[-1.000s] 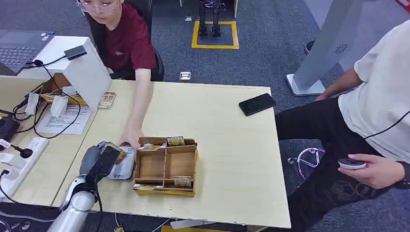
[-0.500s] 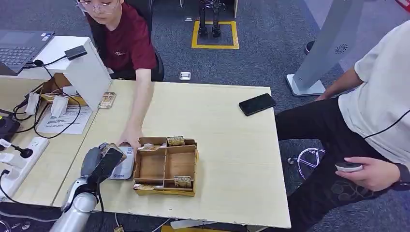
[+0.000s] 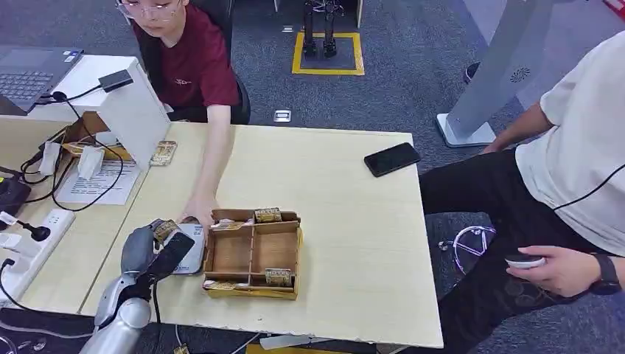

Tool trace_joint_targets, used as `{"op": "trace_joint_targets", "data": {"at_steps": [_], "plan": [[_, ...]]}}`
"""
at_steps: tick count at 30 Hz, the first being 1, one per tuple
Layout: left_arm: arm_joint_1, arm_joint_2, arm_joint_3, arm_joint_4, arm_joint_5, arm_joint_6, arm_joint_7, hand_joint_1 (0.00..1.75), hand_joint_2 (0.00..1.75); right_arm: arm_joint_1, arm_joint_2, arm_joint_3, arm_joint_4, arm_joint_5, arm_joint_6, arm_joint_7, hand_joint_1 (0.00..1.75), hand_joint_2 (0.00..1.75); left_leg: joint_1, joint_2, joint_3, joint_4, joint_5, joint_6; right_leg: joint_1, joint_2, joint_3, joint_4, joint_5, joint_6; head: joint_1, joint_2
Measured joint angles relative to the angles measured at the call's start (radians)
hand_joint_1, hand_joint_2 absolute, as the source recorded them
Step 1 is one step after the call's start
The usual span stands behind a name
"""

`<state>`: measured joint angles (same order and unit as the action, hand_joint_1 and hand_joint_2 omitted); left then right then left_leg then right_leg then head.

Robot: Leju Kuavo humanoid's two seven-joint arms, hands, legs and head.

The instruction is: Pass the card to the sensor for recognition and then transmit it.

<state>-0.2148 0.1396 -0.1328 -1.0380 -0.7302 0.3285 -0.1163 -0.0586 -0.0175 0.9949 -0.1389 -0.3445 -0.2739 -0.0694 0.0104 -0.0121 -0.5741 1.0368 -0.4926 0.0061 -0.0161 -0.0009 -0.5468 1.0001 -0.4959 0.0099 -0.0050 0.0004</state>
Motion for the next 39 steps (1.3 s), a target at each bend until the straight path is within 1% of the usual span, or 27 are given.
{"op": "trace_joint_targets", "data": {"at_steps": [8,17,25,32,33,34,35,36,37,38,39], "plan": [[-0.002,-0.006,0.002,0.031,-0.006,0.007,0.0,1.75,1.75,0.0,0.0,0.01,0.0,0.0,0.0,0.0,0.0,1.75,0.0,0.0,0.002,0.0,0.0,0.0,0.0,0.0,0.002,0.0,0.0,0.0,0.0,0.0],[-0.003,-0.008,0.003,0.035,-0.007,0.008,0.0,1.75,1.75,0.0,0.0,0.01,0.0,0.0,0.0,0.0,0.0,1.75,0.0,0.0,0.002,0.0,0.0,0.0,0.0,0.0,0.003,0.0,0.0,0.0,0.0,0.0],[-0.005,-0.01,0.003,0.05,-0.044,0.018,0.005,1.75,1.75,-0.001,0.0,0.015,0.0,0.002,0.0,0.0,0.0,1.75,0.0,0.0,0.002,0.0,0.0,0.0,0.0,0.0,0.003,0.0,0.0,0.0,0.0,0.0],[-0.009,-0.017,0.004,0.087,-0.072,0.033,0.013,1.75,1.75,-0.004,0.0,0.016,0.0,0.002,0.0,0.0,0.0,1.75,0.0,-0.001,0.003,0.0,0.0,0.0,0.0,-0.001,0.004,0.0,0.0,0.0,0.0,0.0],[-0.01,-0.019,0.006,0.092,-0.054,0.027,-0.001,1.75,1.75,-0.004,0.0,0.016,0.0,0.002,0.0,0.0,0.0,1.75,0.0,-0.001,0.004,0.0,0.0,0.0,0.0,-0.001,0.004,0.0,0.0,0.0,0.0,0.0],[-0.009,-0.023,0.013,0.093,-0.011,0.011,-0.031,1.75,1.75,-0.005,0.0,0.016,0.0,0.002,0.0,0.0,0.0,1.75,0.0,-0.001,0.004,0.0,0.0,0.0,0.0,-0.001,0.004,0.0,0.0,0.0,0.0,0.0],[-0.009,-0.032,0.028,0.093,0.067,-0.032,-0.074,1.75,1.75,-0.004,0.0,0.017,0.0,0.002,-0.002,0.0,0.0,1.75,0.0,-0.001,0.004,0.0,0.0,0.0,0.0,-0.001,0.004,0.0,0.0,0.0,0.0,0.0],[-0.008,-0.045,0.046,0.091,0.187,-0.107,-0.13,1.75,1.75,-0.004,0.0,0.017,0.0,0.002,-0.005,-0.003,0.0,1.75,0.0,-0.002,0.004,0.0,0.0,0.0,0.0,-0.002,0.004,0.0,0.0,0.0,0.0,0.0],[-0.003,-0.052,0.062,0.085,0.292,-0.162,-0.168,1.75,1.75,-0.004,0.0,0.018,0.0,0.002,-0.006,-0.004,0.0,1.75,0.0,-0.001,0.004,0.0,0.0,0.0,0.0,-0.001,0.004,0.0,0.0,0.0,0.0,0.0],[0.007,-0.06,0.082,0.067,0.415,-0.209,-0.207,1.75,1.75,-0.004,0.0,0.019,0.0,0.002,-0.009,-0.004,0.0,1.75,0.0,-0.001,0.004,0.0,0.0,0.0,0.0,-0.001,0.004,0.0,0.0,0.0,0.0,0.0],[0.018,-0.071,0.1,0.042,0.531,-0.233,-0.231,1.75,1.75,-0.003,0.0,0.022,0.0,0.002,-0.013,-0.004,0.0,1.75,0.0,-0.001,0.003,0.0,0.0,0.0,0.0,-0.001,0.003,0.0,0.0,0.0,0.0,0.0]]}}
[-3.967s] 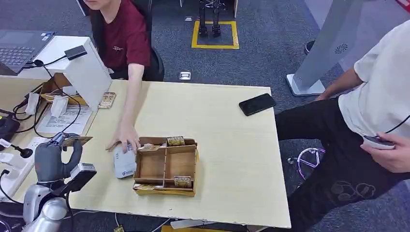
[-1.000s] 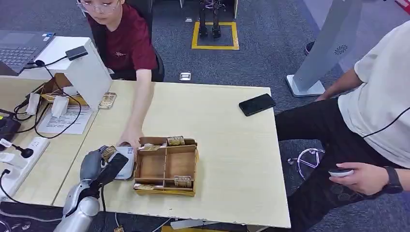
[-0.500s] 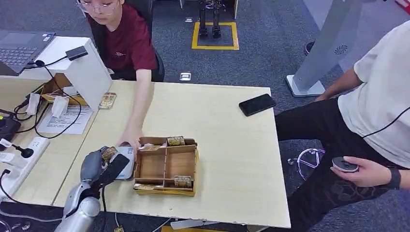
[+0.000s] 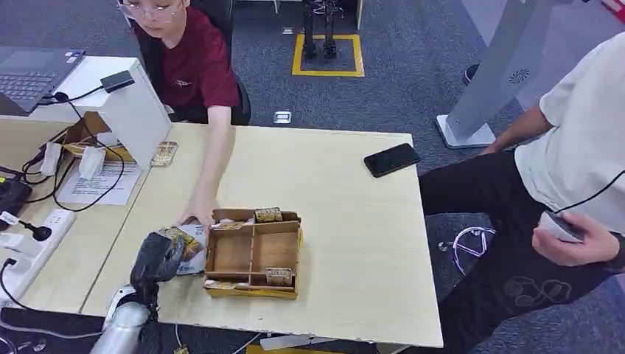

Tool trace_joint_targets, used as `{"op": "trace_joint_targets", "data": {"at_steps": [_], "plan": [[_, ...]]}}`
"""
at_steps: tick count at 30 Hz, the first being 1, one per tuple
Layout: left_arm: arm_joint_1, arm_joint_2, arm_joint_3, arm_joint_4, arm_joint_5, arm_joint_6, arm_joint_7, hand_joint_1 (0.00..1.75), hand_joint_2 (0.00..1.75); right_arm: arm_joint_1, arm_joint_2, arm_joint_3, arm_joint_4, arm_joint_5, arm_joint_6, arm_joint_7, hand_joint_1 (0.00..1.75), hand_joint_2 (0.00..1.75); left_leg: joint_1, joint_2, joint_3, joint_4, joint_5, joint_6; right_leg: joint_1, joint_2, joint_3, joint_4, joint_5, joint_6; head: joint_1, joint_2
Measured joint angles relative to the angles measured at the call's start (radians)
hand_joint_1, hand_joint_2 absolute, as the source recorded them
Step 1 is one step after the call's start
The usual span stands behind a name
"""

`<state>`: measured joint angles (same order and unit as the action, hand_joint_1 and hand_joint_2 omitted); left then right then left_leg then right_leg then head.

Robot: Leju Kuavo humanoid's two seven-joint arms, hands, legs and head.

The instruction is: Pass the card to the sensor for recognition and then transmit it.

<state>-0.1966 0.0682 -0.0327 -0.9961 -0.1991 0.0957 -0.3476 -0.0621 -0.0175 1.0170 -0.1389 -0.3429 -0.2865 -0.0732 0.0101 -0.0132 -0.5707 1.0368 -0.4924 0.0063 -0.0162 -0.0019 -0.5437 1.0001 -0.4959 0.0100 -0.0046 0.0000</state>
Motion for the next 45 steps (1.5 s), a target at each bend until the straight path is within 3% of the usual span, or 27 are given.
{"op": "trace_joint_targets", "data": {"at_steps": [2,4,9,15,18,21,25,30,40,41,45], "plan": [[0.012,-0.017,0.015,-0.048,0.152,-0.001,-0.024,1.75,1.75,0.0,0.0,0.005,0.0,0.0,-0.007,0.0,0.0,1.75,0.0,-0.001,-0.002,0.0,0.001,0.001,0.0,-0.001,-0.002,0.0,0.0,0.0,0.0,0.0],[0.008,-0.03,0.032,-0.105,0.22,0.026,-0.053,1.75,1.75,-0.001,0.0,0.011,0.0,0.002,-0.008,0.0,0.0,1.75,0.0,-0.001,-0.003,0.0,0.001,0.001,0.0,-0.001,-0.002,0.0,0.001,0.0,0.0,0.0],[-0.038,-0.034,0.045,-0.186,0.172,0.158,-0.133,1.75,1.75,-0.002,0.0,0.019,-0.001,0.011,-0.003,0.0,0.0,1.75,0.0,-0.001,-0.003,0.0,0.001,0.001,0.0,-0.001,-0.002,0.0,0.001,0.0,0.0,0.0],[-0.084,-0.034,0.047,-0.202,0.13,0.233,-0.168,1.75,1.75,-0.004,0.0,0.033,-0.004,0.018,0.011,0.003,0.0,1.75,0.0,-0.001,-0.003,0.0,0.001,0.001,0.0,-0.001,-0.002,0.0,0.001,0.0,0.0,0.0],[-0.102,-0.033,0.046,-0.201,0.07,0.301,-0.184,1.75,1.75,-0.005,0.0,0.04,-0.004,0.019,0.014,0.004,0.0,1.75,0.0,-0.001,-0.003,0.0,0.001,0.001,0.0,-0.001,-0.002,0.0,0.001,0.0,0.0,0.0],[-0.123,-0.02,0.046,-0.198,-0.071,0.421,-0.207,1.75,1.75,-0.01,0.0,0.045,-0.004,0.029,0.019,0.004,0.0,1.75,0.0,-0.001,-0.003,0.0,0.001,0.001,0.0,0.0,-0.003,0.0,0.001,0.0,0.0,0.0],[-0.16,0.007,0.046,-0.163,-0.222,0.522,-0.212,1.75,1.75,-0.02,0.0,0.054,-0.006,0.037,0.032,0.007,0.0,1.75,0.0,-0.001,-0.003,0.0,0.001,0.001,0.0,0.0,-0.003,0.0,0.001,0.0,0.0,0.0],[-0.189,0.028,0.042,-0.111,-0.288,0.56,-0.212,1.75,1.75,-0.025,0.0,0.063,-0.01,0.038,0.034,0.008,0.0,1.75,0.0,0.0,-0.003,0.0,0.001,0.001,0.0,0.0,-0.003,0.0,0.001,0.0,0.0,0.0],[-0.195,0.037,0.034,-0.074,-0.3,0.57,-0.206,1.75,1.75,-0.025,0.0,0.067,-0.01,0.037,0.033,0.01,0.0,1.75,0.0,0.0,-0.004,0.0,0.001,0.001,0.0,0.0,-0.003,0.0,0.001,0.0,0.0,0.0],[-0.195,0.037,0.033,-0.071,-0.299,0.57,-0.206,0.0,1.75,-0.025,0.0,0.067,-0.01,0.037,0.033,0.01,0.0,1.75,0.0,0.0,-0.004,0.0,0.001,0.001,0.0,0.0,-0.003,0.0,0.001,0.0,0.0,0.0],[-0.195,0.037,0.032,-0.06,-0.272,0.55,-0.207,0.0,1.75,-0.025,0.0,0.067,-0.01,0.035,0.032,0.01,0.0,1.75,0.0,0.0,-0.004,0.0,0.001,0.001,0.0,0.001,-0.004,0.0,0.001,0.0,0.0,0.0]]}}
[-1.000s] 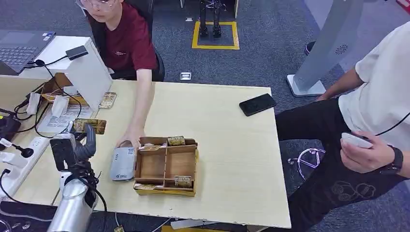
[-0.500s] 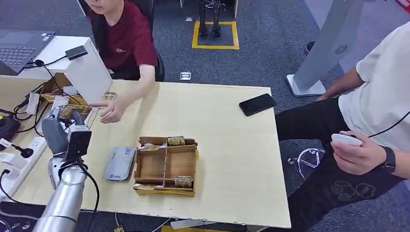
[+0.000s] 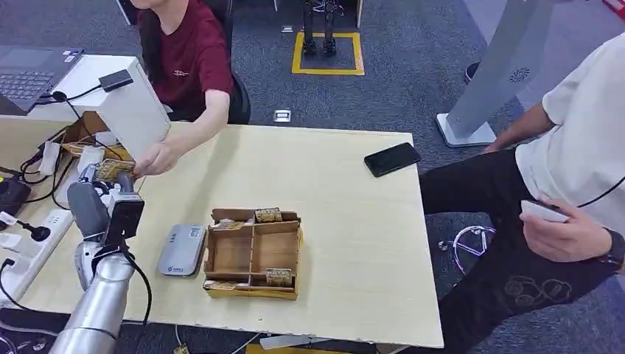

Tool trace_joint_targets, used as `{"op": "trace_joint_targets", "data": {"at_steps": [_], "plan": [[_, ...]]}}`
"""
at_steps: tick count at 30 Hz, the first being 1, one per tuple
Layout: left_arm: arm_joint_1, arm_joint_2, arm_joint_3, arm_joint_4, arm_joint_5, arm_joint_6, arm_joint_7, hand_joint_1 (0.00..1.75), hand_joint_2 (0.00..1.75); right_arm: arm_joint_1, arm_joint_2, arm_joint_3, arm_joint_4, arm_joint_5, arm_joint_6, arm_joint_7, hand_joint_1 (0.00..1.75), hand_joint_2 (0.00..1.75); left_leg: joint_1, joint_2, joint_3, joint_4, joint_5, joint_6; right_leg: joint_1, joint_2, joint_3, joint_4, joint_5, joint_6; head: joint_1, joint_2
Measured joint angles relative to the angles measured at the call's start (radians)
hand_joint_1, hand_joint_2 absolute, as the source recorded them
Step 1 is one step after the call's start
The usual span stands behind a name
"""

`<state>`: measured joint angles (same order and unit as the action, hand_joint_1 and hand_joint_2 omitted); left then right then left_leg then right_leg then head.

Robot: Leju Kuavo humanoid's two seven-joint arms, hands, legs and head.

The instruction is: Pass the card to the sensor for recognition and then transmit it.

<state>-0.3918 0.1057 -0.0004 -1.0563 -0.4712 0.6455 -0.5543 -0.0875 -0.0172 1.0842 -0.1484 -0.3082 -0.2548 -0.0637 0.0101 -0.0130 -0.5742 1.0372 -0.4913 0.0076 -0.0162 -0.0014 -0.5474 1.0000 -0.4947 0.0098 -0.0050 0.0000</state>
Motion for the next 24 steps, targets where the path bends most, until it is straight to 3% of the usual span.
{"op": "trace_joint_targets", "data": {"at_steps": [3,5,7,10,14,18,21,24], "plan": [[0.0,-0.004,0.0,0.002,0.061,-0.09,0.062,0.0,1.75,0.001,0.0,0.0,0.0,-0.011,-0.008,-0.002,0.0,1.75,0.0,0.0,0.0,0.0,0.0,0.0,0.0,0.0,0.0,0.0,0.0,0.0,0.0,0.0],[0.0,-0.006,-0.004,0.001,0.083,-0.141,0.071,0.0,1.75,0.003,0.0,0.0,0.0,-0.017,-0.012,-0.006,0.0,1.75,0.0,0.0,0.0,0.0,0.0,0.0,0.0,0.0,0.0,0.0,0.0,0.0,0.0,0.0],[0.015,-0.002,-0.013,-0.021,0.109,-0.212,0.065,0.0,1.75,0.005,0.0,0.0,0.0,-0.021,-0.016,-0.006,0.0,1.75,0.0,0.0,0.0,0.0,0.0,0.0,0.0,0.0,0.0,0.0,0.0,0.0,0.0,0.0],[0.041,0.002,-0.029,-0.066,0.122,-0.257,0.055,0.0,1.75,0.01,0.0,0.0,0.0,-0.027,-0.018,-0.007,0.0,1.75,0.0,0.0,0.0,0.0,0.0,0.0,0.0,0.0,0.0,0.0,0.0,0.0,0.0,0.0],[0.093,0.021,-0.057,-0.16,0.152,-0.363,0.021,0.0,1.75,0.015,-0.001,0.0,0.0,-0.035,-0.017,-0.008,0.0,1.75,0.0,0.0,-0.001,0.0,0.0,0.0,0.0,0.001,-0.001,0.0,0.0,0.0,0.0,0.0],[0.15,0.037,-0.097,-0.27,0.138,-0.398,-0.001,0.0,1.75,0.018,-0.002,-0.001,0.001,-0.039,-0.016,-0.009,0.0,1.75,0.0,0.0,-0.001,0.0,0.0,0.0,0.0,0.0,-0.001,0.0,0.0,0.0,0.0,0.0],[0.191,0.055,-0.145,-0.355,0.09,-0.435,-0.049,0.0,1.75,0.02,-0.004,-0.001,0.001,-0.042,-0.018,-0.014,0.0,1.75,0.0,0.001,-0.001,0.0,0.0,0.0,0.0,0.0,-0.001,0.0,0.0,0.0,0.0,0.0],[0.23,0.07,-0.215,-0.451,-0.002,-0.419,-0.073,0.0,1.75,0.019,-0.006,-0.001,0.002,-0.045,-0.019,-0.024,0.0,1.75,0.0,0.0,-0.001,0.0,0.0,0.0,0.0,0.0,-0.001,0.0,0.0,0.0,0.0,0.0]]}}
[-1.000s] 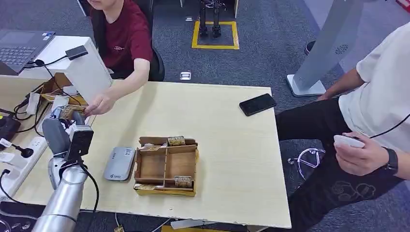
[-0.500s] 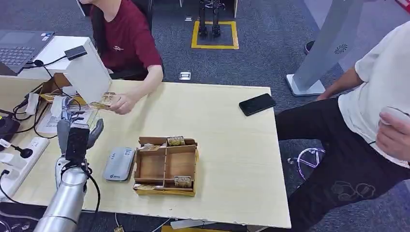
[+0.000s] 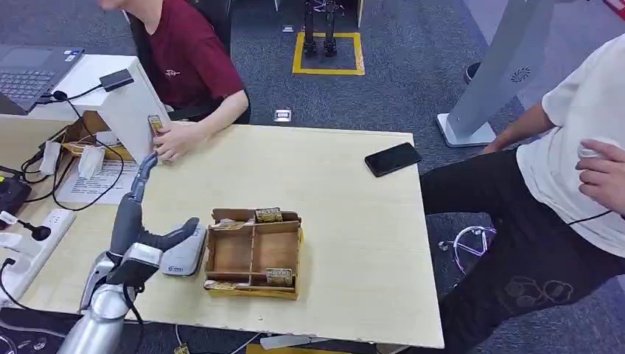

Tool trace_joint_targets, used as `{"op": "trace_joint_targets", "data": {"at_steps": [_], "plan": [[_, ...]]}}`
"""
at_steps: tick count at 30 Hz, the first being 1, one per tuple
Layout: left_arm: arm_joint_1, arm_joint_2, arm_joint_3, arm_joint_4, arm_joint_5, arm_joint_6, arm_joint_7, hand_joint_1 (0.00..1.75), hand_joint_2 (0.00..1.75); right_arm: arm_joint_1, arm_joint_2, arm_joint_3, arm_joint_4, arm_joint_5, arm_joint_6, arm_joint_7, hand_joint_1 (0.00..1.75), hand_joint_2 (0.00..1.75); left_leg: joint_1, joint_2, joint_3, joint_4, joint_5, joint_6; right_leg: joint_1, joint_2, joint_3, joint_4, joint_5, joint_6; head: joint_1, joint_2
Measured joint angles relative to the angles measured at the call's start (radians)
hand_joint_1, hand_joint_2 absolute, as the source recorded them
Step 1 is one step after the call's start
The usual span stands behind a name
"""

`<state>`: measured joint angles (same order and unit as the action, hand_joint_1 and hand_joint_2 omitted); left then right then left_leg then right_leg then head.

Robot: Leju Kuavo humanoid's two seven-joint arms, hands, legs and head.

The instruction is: Pass the card to the sensor for recognition and then transmit it.

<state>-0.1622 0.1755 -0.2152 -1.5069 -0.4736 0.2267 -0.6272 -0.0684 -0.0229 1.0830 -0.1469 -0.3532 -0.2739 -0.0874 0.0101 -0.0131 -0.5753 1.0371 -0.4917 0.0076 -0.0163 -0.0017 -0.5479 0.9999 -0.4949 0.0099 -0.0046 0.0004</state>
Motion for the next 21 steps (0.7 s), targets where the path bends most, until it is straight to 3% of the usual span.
{"op": "trace_joint_targets", "data": {"at_steps": [4,8,21], "plan": [[0.024,0.022,-0.098,-0.054,-0.24,0.16,0.023,0.0,1.75,-0.001,0.0,0.0,0.0,0.008,0.003,0.0,0.0,1.75,0.0,0.0,0.0,0.0,0.0,0.0,0.0,0.0,0.0,0.0,0.0,0.0,0.0,0.0],[0.021,0.048,-0.167,-0.046,-0.464,0.348,0.108,0.0,1.75,-0.01,0.0,0.002,0.0,0.016,0.016,0.015,0.0,1.75,0.0,0.0,0.0,0.0,0.0,0.0,0.0,0.0,0.0,0.0,0.0,0.0,0.0,0.0],[-0.007,0.064,-0.299,0.072,-0.548,0.434,0.183,0.0,1.75,-0.022,-0.001,0.008,0.0,0.026,0.019,0.024,0.0,1.75,0.0,0.0,0.0,0.0,0.0,0.0,0.0,0.0,0.0,0.0,0.0,0.0,0.0,0.0]]}}
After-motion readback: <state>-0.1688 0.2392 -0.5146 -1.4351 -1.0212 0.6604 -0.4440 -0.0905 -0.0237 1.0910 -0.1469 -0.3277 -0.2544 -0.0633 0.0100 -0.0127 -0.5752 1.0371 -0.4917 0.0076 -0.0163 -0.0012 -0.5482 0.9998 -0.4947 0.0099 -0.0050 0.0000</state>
